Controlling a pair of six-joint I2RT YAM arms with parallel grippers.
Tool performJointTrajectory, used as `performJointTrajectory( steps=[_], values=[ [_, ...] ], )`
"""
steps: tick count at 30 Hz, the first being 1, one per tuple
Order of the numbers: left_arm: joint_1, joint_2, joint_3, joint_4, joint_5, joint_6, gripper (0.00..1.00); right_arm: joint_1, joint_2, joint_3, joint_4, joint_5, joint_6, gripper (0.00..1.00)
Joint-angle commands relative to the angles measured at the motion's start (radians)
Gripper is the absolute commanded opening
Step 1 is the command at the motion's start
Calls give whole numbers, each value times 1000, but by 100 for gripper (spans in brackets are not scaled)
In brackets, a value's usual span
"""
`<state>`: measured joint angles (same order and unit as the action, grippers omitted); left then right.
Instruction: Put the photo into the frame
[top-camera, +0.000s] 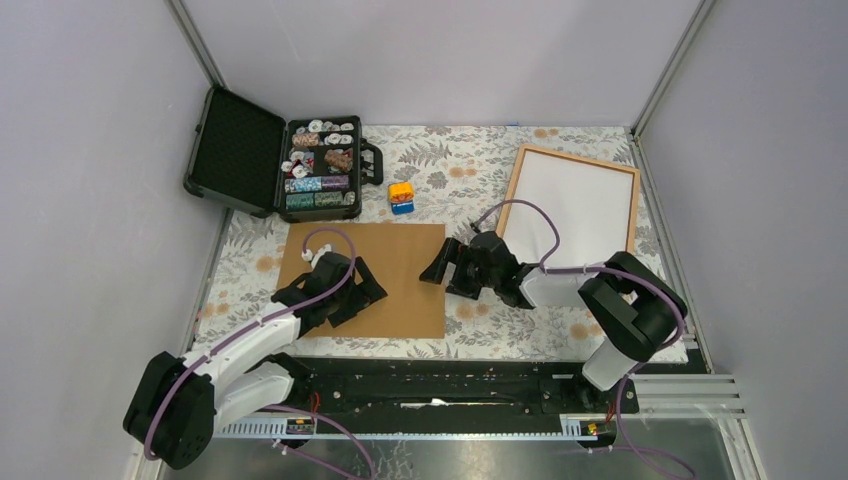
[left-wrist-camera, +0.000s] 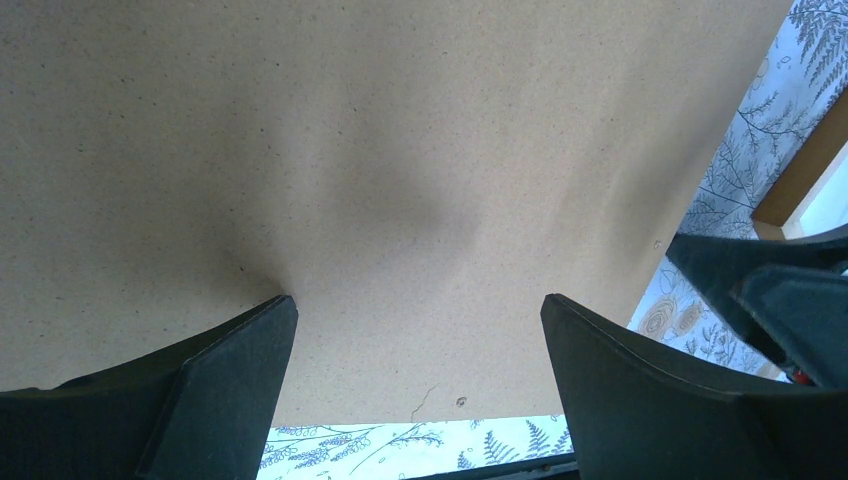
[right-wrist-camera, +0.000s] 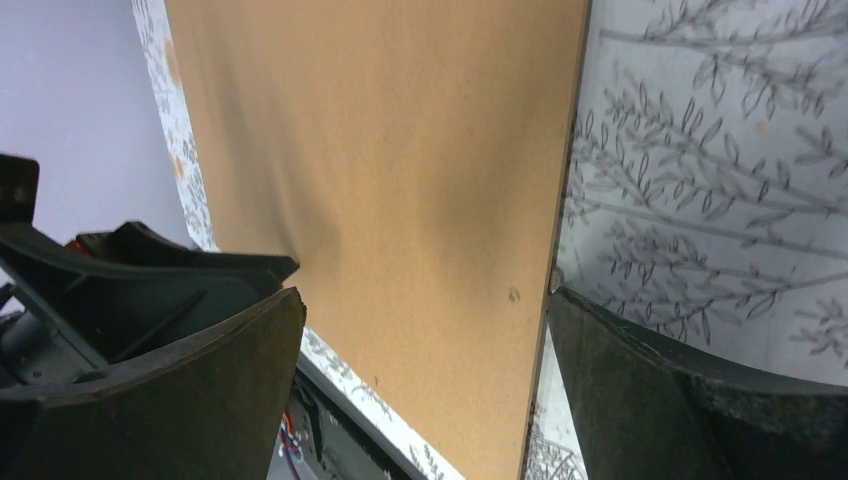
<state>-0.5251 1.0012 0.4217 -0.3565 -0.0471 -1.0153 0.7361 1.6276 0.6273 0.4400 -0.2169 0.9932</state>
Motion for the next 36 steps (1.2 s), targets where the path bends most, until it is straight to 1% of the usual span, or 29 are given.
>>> performJointTrajectory(
  steps=[1,4,7,9,10,12,16,18,20,23,26,30,36],
  values=[
    [2,3,-57,-45,7,21,99,-23,55,45,4,89,-54,100],
    [3,2,-60,-43,10,24,99,-23,84,69,29,36,-56,100],
    [2,8,-60,-38,16,28,98,-21,105,47,134,-44,14,100],
    [3,11,-60,-30,24,31,99,-23,109,17,213,-68,55,100],
    [2,12,-60,-27,29,35,99,-23,105,12,225,-72,52,100],
    [3,13,-58,-21,41,43,99,-26,90,35,173,-73,2,100],
    [2,7,-51,-4,100,89,98,-26,3,110,-152,-4,-172,100],
    [2,7,-51,13,135,118,99,-29,-41,124,-280,36,-235,100],
    [2,12,-52,31,167,131,98,-30,-86,119,-347,19,-266,100],
    [1,20,-67,80,213,119,99,-30,-167,67,-352,-21,-252,100],
    [1,47,-77,123,245,97,98,-30,-216,4,-327,18,-212,100],
    [-2,68,-67,135,259,93,98,-49,-222,-62,-281,18,-156,100],
    [-9,110,-80,182,296,87,99,-77,-202,-103,-190,-64,-123,99]
  ],
)
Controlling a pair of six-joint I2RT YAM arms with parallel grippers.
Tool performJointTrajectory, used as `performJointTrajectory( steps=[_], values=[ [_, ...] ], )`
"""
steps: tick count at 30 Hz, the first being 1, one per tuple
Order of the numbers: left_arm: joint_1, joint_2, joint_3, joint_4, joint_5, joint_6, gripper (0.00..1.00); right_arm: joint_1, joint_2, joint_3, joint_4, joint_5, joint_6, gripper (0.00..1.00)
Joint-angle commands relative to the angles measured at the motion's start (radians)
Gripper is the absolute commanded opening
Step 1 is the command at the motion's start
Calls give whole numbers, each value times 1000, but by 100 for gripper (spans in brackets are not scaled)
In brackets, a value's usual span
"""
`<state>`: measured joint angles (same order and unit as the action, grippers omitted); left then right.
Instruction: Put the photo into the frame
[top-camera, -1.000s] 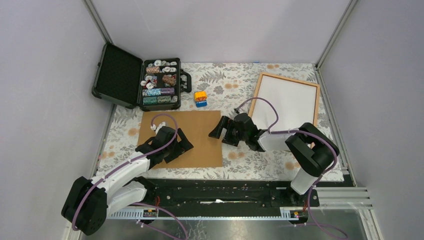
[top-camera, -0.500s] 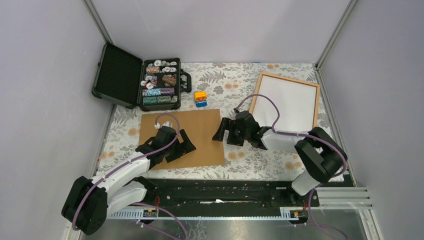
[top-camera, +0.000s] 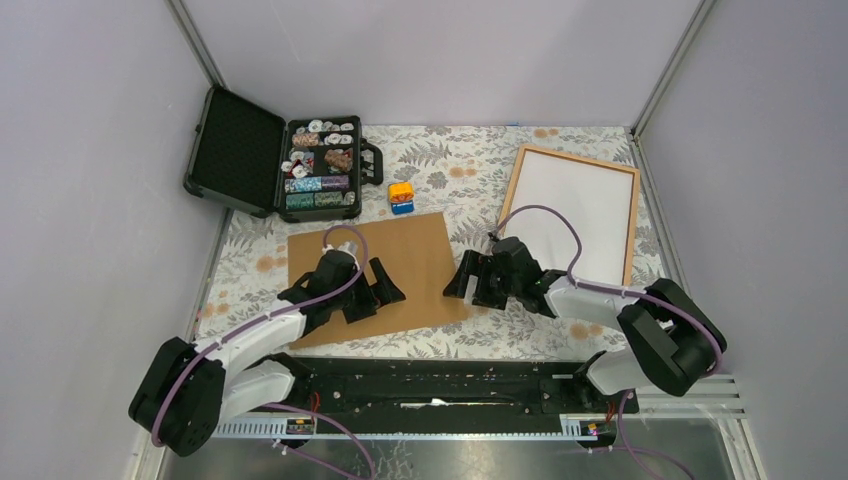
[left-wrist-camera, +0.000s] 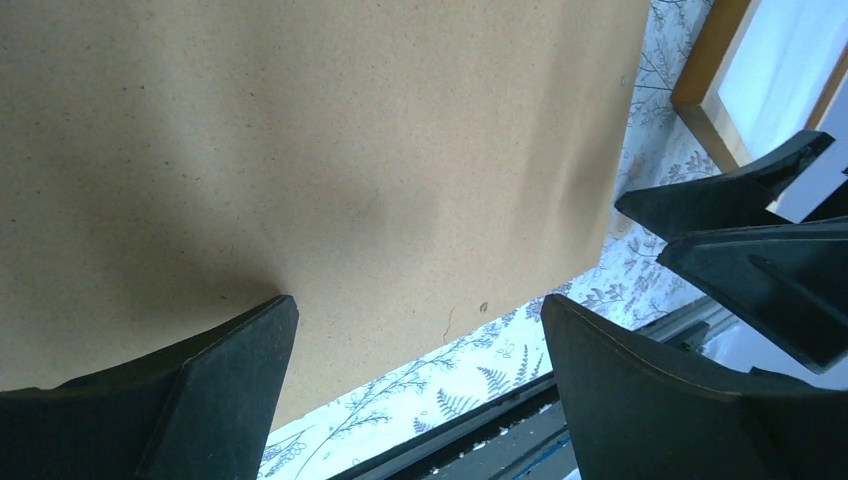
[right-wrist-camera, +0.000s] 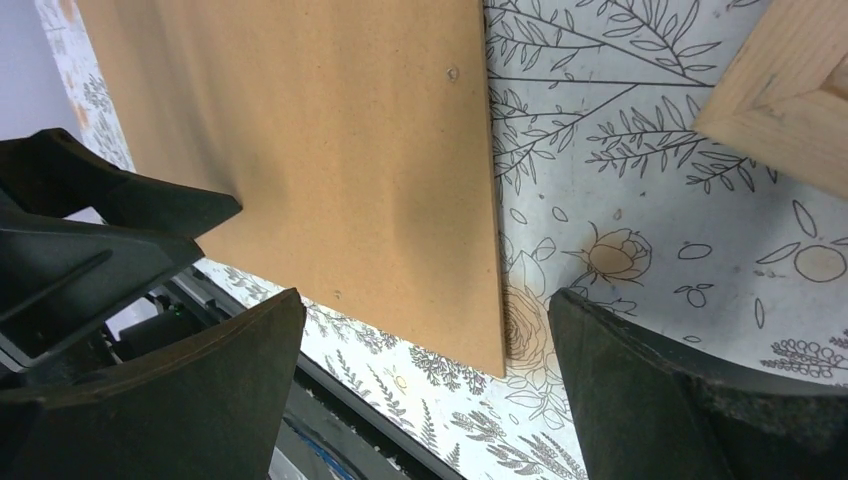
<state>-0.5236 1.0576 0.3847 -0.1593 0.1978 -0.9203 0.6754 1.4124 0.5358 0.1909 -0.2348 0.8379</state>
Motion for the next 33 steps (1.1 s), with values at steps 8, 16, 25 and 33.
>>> performJointTrajectory(
  steps=[8,16,25,33],
  values=[
    [-73,143,-56,93,91,-65,99,-17,90,-37,267,-227,141,93],
    [-124,165,-44,117,83,-90,99,-17,-82,-47,288,-267,207,86],
    [-222,242,12,220,83,-141,98,-17,-348,-123,145,-88,250,87],
    [-274,339,100,231,58,-153,97,-19,-546,-134,-174,144,112,89]
  ],
)
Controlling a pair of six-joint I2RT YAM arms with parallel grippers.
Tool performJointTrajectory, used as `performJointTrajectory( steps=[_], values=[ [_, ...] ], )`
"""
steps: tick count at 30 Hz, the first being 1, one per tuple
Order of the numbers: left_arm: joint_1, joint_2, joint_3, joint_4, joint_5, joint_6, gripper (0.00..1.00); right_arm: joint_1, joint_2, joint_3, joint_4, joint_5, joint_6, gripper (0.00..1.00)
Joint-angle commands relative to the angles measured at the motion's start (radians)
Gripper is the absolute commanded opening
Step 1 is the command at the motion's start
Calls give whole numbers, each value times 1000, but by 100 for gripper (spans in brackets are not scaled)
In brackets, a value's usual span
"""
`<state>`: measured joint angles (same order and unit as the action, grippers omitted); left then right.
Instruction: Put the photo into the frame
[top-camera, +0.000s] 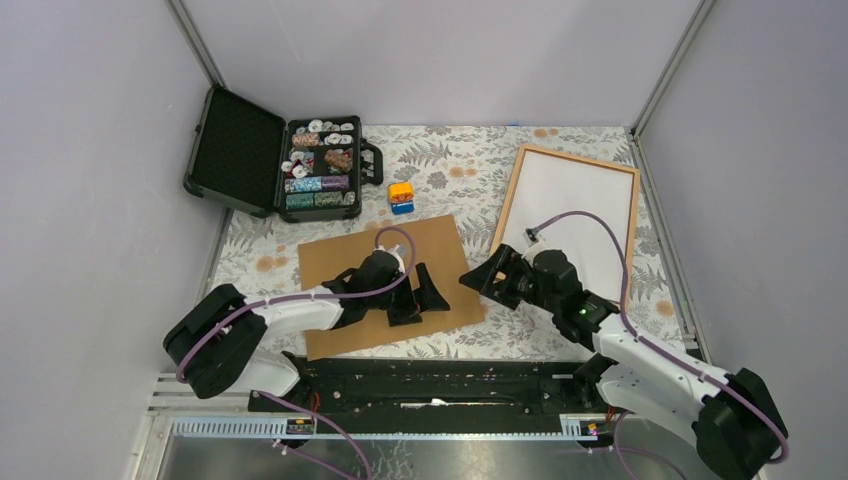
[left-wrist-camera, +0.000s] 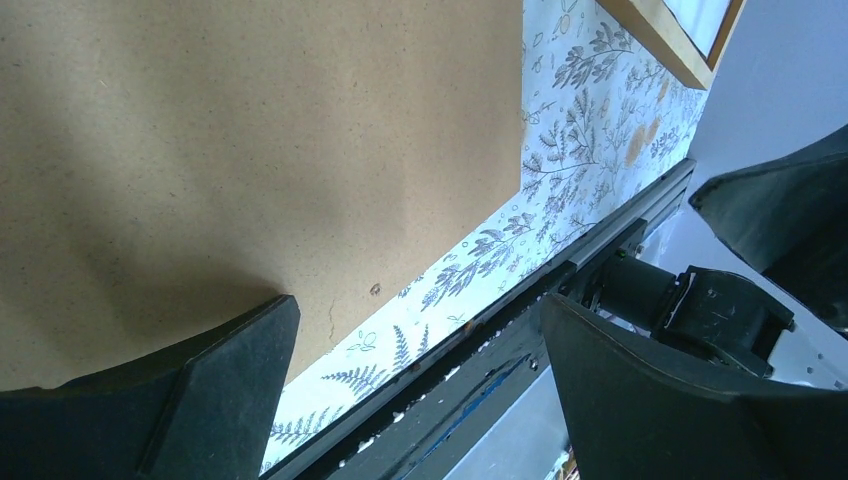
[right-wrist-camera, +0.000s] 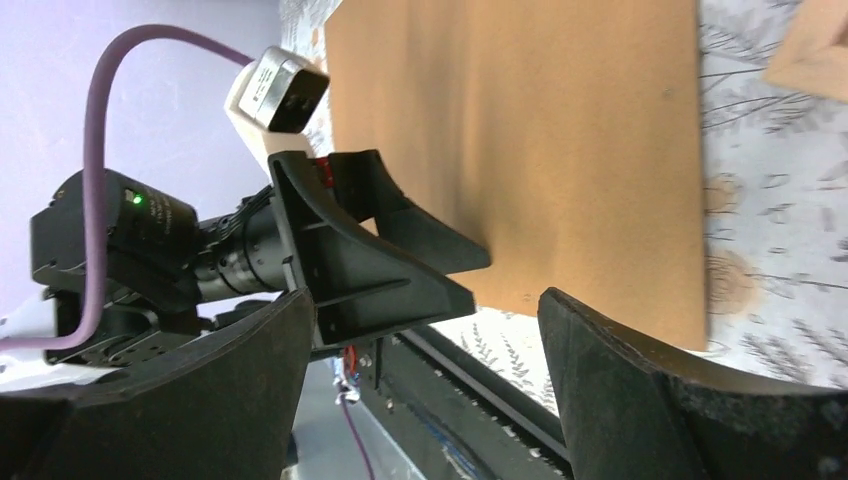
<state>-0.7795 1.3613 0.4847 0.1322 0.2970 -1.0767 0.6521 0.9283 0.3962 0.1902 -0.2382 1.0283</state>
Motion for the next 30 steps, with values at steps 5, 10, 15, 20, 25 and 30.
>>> performJointTrajectory(
  steps=[5,10,15,20,25,30],
  values=[
    [-19,-68,25,-172,-104,90,98,5,-69,47,-359,195,-198,91],
    [11,-178,134,-466,-267,187,99,5,-29,53,-355,135,-227,93],
    [149,-305,160,-690,-505,159,99,0,94,105,-343,57,-274,93],
    [305,-297,184,-766,-579,192,99,-45,201,107,-209,-91,-275,92],
    [377,-260,111,-694,-493,148,99,-96,322,125,-113,-193,-286,91],
    [379,-228,43,-618,-405,111,98,-107,417,143,-63,-226,-319,91]
  ],
)
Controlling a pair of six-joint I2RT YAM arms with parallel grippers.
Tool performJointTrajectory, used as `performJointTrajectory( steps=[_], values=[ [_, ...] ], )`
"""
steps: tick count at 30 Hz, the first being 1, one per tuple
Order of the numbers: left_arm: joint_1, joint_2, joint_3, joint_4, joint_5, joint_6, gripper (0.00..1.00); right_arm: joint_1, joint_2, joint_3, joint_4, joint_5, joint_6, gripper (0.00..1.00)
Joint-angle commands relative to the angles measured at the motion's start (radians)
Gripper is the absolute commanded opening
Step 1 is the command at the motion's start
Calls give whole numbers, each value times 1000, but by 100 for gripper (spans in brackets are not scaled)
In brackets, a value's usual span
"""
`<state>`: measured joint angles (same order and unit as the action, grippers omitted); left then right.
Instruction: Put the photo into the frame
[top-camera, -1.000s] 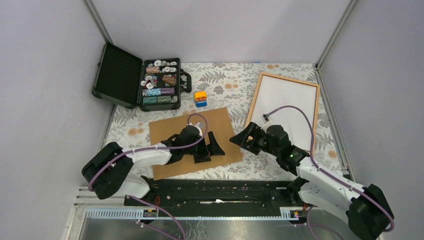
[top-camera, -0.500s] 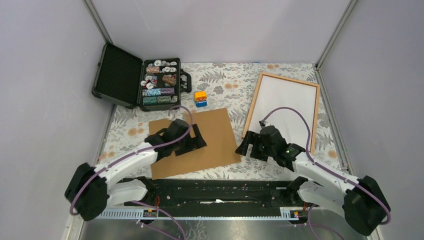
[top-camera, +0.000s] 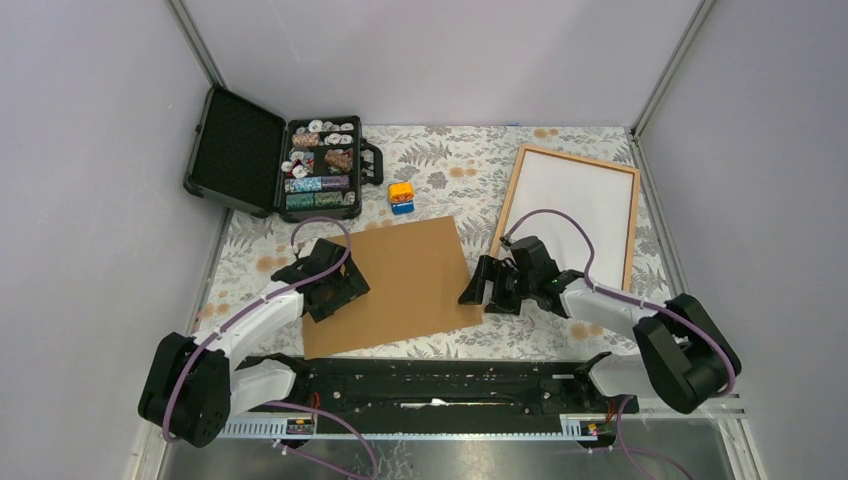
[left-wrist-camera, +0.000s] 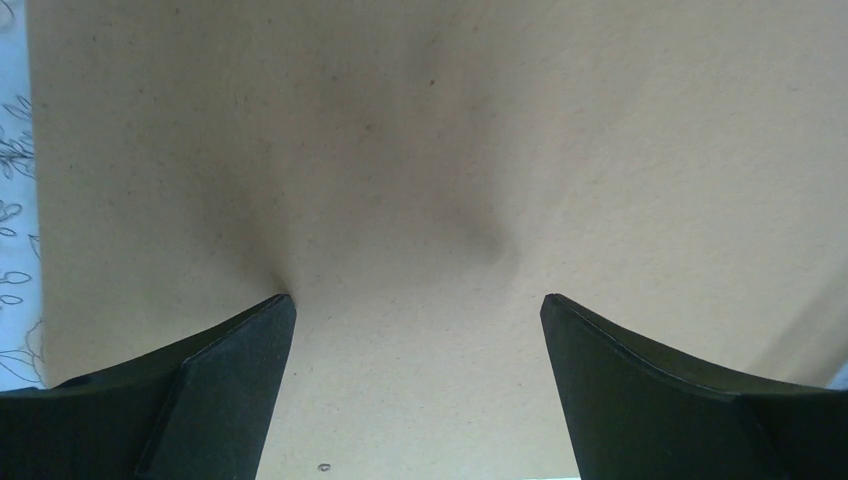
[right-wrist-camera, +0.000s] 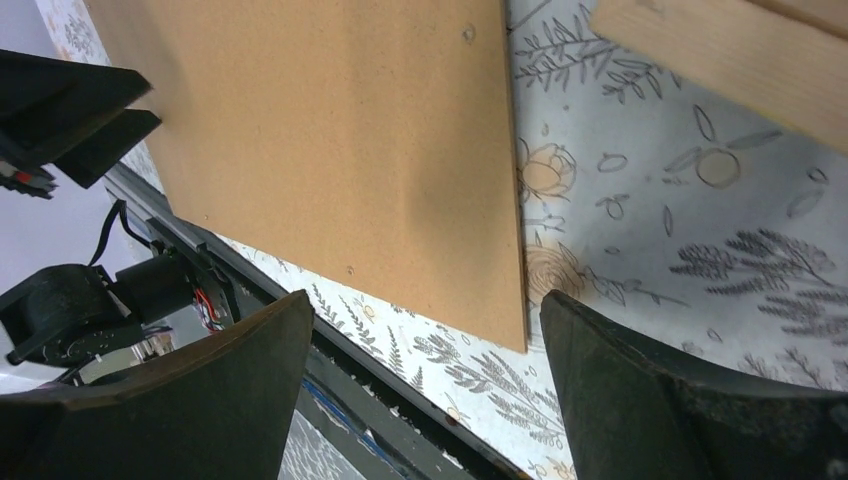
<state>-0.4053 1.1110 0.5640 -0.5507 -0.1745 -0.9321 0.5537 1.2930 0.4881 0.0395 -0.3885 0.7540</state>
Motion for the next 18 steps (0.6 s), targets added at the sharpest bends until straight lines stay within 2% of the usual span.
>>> performJointTrajectory(
  steps=[1,9,14,18],
  values=[
    [5,23,-47,77,75,-36,98,-10,72,57,88,-76,-52,90],
    [5,21,-97,145,141,-34,98,-11,126,40,191,-145,-11,83],
    [5,28,-136,207,223,-42,96,-11,-2,31,237,-217,83,82],
    [-4,39,-138,250,272,-54,95,-12,-102,32,188,-137,69,83]
  ],
)
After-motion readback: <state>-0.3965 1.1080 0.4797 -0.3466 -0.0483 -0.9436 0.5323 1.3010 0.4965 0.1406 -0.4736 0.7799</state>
